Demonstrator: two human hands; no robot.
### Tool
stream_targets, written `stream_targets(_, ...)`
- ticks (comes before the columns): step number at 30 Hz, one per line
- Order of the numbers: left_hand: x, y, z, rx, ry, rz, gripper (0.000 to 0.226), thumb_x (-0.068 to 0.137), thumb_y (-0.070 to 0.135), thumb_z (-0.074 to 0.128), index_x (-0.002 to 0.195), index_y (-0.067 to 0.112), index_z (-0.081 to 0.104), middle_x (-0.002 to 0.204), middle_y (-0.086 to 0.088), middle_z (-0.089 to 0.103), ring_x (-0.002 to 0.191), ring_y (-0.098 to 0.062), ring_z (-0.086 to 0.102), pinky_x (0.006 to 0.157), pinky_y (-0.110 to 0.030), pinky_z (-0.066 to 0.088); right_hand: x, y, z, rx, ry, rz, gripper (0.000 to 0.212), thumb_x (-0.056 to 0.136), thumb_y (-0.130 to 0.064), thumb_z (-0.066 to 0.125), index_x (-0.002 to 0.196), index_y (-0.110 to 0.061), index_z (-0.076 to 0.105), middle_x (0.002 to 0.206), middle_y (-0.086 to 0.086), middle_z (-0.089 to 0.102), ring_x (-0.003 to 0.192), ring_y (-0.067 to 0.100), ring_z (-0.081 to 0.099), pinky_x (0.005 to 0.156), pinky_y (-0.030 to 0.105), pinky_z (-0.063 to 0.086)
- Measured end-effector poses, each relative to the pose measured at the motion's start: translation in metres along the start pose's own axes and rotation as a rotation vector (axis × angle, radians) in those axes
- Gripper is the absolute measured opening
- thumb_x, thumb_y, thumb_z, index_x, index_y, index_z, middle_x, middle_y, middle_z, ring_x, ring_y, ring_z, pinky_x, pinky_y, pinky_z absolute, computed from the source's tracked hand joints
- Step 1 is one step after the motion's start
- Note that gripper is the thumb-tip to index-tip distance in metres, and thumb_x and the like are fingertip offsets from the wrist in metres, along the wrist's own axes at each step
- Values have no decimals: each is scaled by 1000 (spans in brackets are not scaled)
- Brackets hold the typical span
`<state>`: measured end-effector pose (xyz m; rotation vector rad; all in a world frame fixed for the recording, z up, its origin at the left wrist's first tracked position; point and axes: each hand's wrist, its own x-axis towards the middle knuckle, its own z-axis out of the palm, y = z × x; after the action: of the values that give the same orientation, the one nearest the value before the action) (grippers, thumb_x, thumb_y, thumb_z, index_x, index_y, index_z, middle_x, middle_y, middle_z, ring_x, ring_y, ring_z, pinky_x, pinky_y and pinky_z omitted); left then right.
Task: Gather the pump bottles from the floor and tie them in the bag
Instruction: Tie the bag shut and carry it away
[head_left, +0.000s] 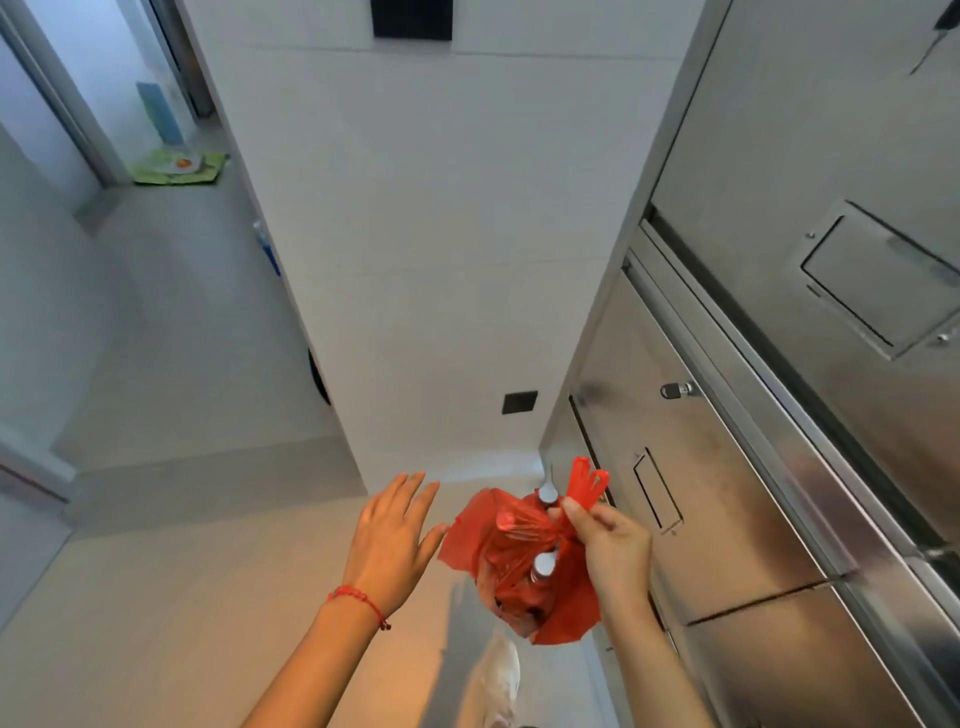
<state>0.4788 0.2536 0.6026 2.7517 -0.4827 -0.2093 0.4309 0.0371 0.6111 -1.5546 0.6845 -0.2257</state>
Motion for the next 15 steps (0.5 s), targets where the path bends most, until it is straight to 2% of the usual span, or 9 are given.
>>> stream_targets(3, 33, -6, 11, 9, 7, -5, 82, 85, 63, 5, 127, 9, 50, 134, -15, 51, 127, -34, 43, 101, -45, 38, 38, -3, 16, 9, -30, 12, 16, 79, -13, 69, 64, -17, 75, 63, -4, 74, 58, 4, 64, 66, 26, 46)
stream_targets(5, 56, -8, 13, 10, 5, -27, 87, 83, 64, -2, 129, 10, 47, 137, -14, 48, 130, -33, 39, 104, -45, 35, 63, -4, 25, 15, -50, 28, 18, 79, -11, 68, 63, -18, 74, 61, -4, 73, 56, 4, 62, 65, 26, 46)
stream_targets(7, 77, -8, 15, 35, -17, -47, 81, 88, 59, 1, 122, 8, 54, 129, -15, 56, 122, -34, 49, 96, -47, 43, 86, -2, 32, 16, -70, 42, 22, 79, -10, 68, 61, -20, 74, 63, 1, 74, 59, 10, 62, 67, 28, 48)
stream_targets(9, 98, -8, 20, 47, -58, -67, 63, 93, 51, 19, 118, 9, 58, 124, -15, 60, 115, -34, 55, 89, -49, 48, 110, 2, 40, 12, -75, 50, 21, 79, -10, 69, 61, -21, 74, 65, 10, 73, 62, 15, 61, 68, 31, 47)
stream_targets(11, 119, -11, 27, 49, -26, -73, 45, 90, 40, 46, 120, 9, 57, 127, -15, 58, 118, -35, 52, 93, -50, 45, 133, 9, 47, 13, -78, 69, 19, 78, -11, 69, 61, -18, 74, 65, 18, 70, 61, 14, 56, 64, 30, 44)
stream_targets(12, 129, -13, 33, 49, -17, -80, 44, 87, 37, 51, 121, 8, 56, 128, -15, 57, 119, -35, 51, 94, -50, 44, 144, 15, 51, 11, -84, 83, 17, 78, -10, 69, 63, -16, 75, 62, 15, 70, 59, 11, 53, 62, 28, 43)
stream_targets(15, 154, -19, 46, 67, -16, -82, 46, 86, 38, 51, 119, 8, 57, 126, -16, 59, 117, -35, 53, 91, -50, 46, 174, 35, 64, -13, -92, 109, 18, 79, -8, 68, 65, -18, 75, 53, -8, 69, 48, -2, 49, 54, 14, 41)
